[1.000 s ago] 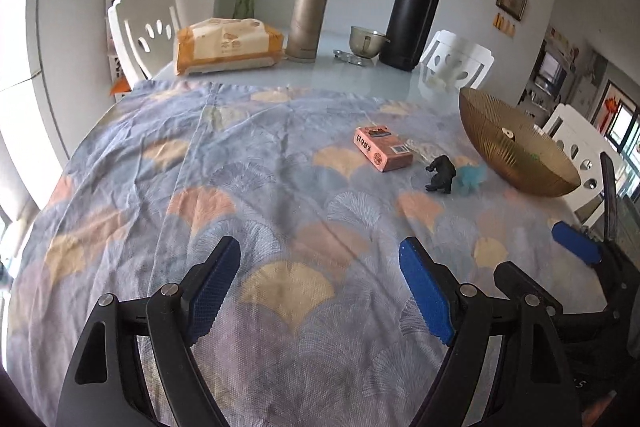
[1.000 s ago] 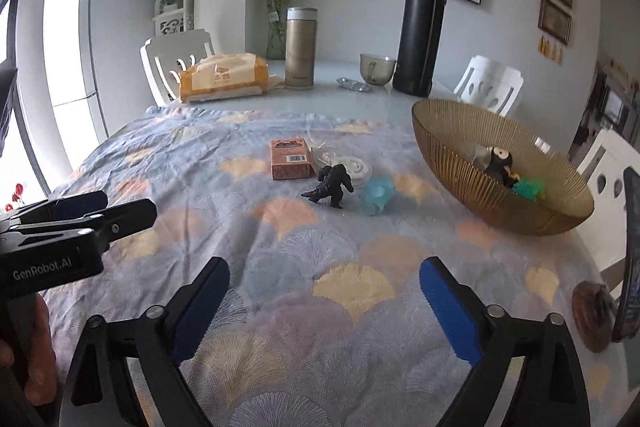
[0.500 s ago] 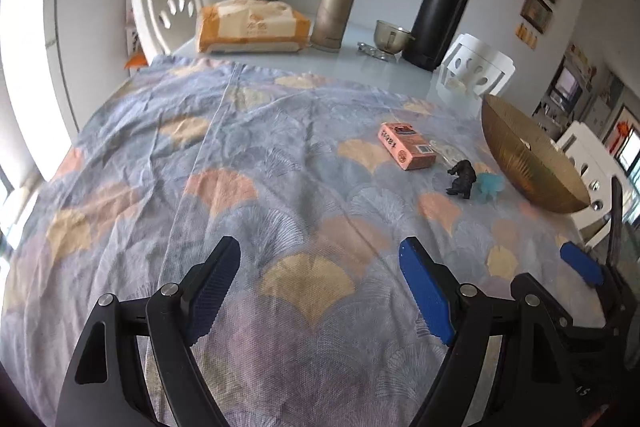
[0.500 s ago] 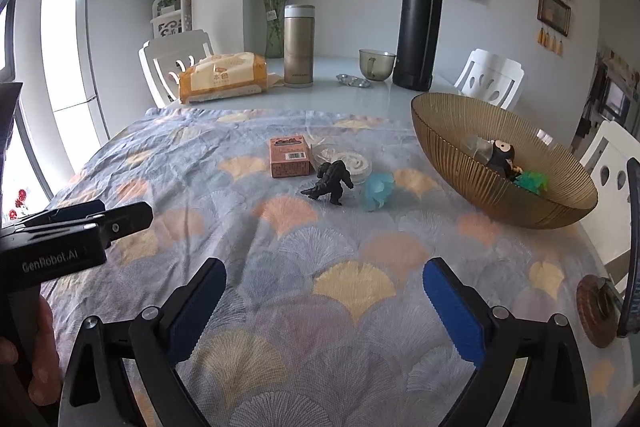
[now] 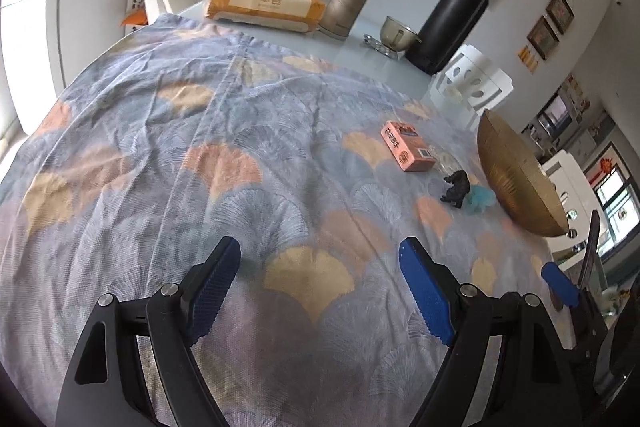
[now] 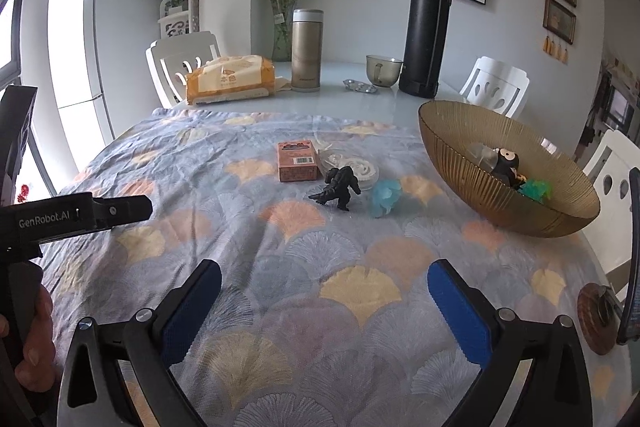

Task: Organize rigid objects
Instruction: 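Move both open grippers back over the remaining items on the cloth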

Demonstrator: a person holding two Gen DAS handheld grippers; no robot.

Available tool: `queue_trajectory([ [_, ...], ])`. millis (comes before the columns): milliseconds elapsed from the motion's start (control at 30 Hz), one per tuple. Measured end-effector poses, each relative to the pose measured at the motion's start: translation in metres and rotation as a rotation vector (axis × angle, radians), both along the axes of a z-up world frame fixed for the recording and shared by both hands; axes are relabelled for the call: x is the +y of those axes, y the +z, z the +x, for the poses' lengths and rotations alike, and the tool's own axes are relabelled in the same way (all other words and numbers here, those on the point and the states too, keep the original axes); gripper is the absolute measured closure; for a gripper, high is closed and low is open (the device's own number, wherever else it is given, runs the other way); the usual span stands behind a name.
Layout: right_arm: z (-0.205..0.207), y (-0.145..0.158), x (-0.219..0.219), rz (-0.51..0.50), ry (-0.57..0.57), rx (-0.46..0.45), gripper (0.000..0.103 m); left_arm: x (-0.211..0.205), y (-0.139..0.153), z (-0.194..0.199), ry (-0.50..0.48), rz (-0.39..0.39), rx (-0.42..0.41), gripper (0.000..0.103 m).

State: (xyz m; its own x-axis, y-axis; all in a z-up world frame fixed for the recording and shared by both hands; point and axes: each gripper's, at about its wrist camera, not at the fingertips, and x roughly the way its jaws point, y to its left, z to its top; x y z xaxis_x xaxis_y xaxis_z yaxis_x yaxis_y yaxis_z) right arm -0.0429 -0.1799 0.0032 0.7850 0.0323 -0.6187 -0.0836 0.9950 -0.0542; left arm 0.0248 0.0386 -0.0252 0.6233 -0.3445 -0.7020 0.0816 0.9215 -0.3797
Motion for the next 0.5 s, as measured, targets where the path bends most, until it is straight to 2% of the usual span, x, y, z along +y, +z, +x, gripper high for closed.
queue_trajectory([
  [233,-0.0002,0.0007,0.0007,-0.002,-0.002,-0.005,0.000,-0.0099,0.0027,-0.0022,-0.005,0.083,-0.029,0.022],
  [500,0.0026,0.0002,-0.0078,0.033,-0.023,0.007,0.000,-0.0073,0.0017,0.0004,0.014,0.097,-0.030,0.022],
])
